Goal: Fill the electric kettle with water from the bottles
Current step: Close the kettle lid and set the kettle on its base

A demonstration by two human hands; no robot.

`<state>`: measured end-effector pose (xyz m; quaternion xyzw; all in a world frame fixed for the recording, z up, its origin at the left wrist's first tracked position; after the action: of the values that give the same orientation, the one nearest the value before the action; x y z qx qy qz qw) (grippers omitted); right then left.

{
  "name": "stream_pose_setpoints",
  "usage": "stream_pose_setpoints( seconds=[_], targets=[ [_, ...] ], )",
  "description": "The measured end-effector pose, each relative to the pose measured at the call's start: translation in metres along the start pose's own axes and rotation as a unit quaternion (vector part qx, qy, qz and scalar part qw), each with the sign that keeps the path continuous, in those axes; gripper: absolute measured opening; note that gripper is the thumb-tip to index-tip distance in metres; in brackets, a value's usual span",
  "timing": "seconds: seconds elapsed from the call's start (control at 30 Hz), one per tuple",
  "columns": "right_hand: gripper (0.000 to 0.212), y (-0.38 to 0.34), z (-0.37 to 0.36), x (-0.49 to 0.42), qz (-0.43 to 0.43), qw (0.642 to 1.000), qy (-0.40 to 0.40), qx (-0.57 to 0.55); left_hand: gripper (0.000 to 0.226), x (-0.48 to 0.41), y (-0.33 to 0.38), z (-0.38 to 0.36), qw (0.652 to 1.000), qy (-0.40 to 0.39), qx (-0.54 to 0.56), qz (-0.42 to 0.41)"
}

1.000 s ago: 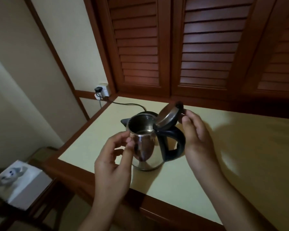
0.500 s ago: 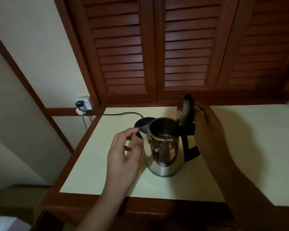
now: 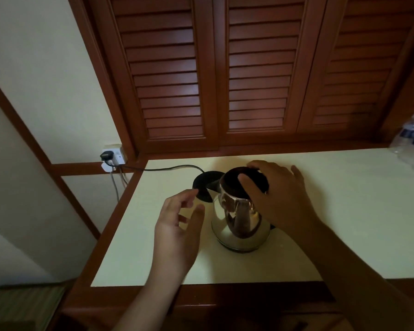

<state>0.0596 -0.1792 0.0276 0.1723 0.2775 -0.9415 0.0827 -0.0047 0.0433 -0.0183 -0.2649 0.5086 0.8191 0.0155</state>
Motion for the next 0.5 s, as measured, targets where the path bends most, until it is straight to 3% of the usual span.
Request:
stream_pose_setpoints(
  seconds=[0.1,0.27,0.37,0.5],
  targets=[
    [0.054,0.003,0.006,0.001,0.008,1.000,0.009,-0.015,0.037,-0.006,0.002,-0.004,1.000,-0.003,-0.005,-0.011],
    [0.042,0.020,0.019,0.006,0.001,0.995,0.059,-0.078,0.033,-0.026,0.013,-0.023,0.998,-0.035,-0.014,-0.044],
    [0.044,0.034,0.021,0.012,-0.008,0.991,0.088,-0.105,0.046,-0.038,0.020,-0.043,0.993,-0.074,-0.058,-0.072],
    [0.054,0.027,0.019,0.028,0.042,0.988,0.118,-0.095,0.068,-0.044,0.027,-0.067,0.979,-0.095,-0.131,-0.123]
  ],
)
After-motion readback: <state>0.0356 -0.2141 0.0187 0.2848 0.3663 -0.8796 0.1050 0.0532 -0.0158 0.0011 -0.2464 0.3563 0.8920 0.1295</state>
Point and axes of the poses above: each hand's wrist, its own x-axis away from the middle knuckle, its own z-axis out of the back of the hand, y = z × x, the point moved 9 cm from there along -x, towards the middle knuckle
